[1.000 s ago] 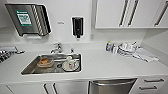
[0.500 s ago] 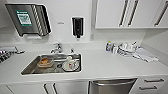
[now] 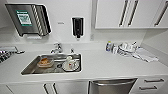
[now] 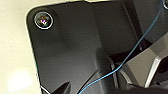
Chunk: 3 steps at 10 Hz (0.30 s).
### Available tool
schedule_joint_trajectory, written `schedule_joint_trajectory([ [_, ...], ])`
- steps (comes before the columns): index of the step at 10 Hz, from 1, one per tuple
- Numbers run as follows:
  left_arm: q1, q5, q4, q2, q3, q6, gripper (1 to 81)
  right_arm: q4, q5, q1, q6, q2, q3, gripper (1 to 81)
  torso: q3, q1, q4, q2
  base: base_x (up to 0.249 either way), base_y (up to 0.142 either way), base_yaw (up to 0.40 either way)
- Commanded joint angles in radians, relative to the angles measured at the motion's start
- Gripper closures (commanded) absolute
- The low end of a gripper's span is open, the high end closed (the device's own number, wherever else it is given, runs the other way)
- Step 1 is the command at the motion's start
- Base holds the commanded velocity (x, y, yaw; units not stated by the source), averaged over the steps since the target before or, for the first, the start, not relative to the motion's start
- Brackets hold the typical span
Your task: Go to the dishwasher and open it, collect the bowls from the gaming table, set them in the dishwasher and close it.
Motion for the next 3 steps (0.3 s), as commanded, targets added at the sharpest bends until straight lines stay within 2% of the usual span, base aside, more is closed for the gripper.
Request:
schedule_joint_trajectory([
  [1,-0.042,0.072,-0.003,0.004,-0.005,-0.006,1.0,-0.019,-0.047,-0.013,-0.026,0.036,-0.07,1.0,0.0,0.0,0.0,0.0,0.0,0.0,0.0],
  [3,-0.054,0.071,-0.003,0.014,-0.005,-0.006,1.0,-0.051,-0.051,-0.013,-0.026,0.085,-0.103,1.0,0.0,0.0,0.0,0.0,0.0,0.0,0.0],
])
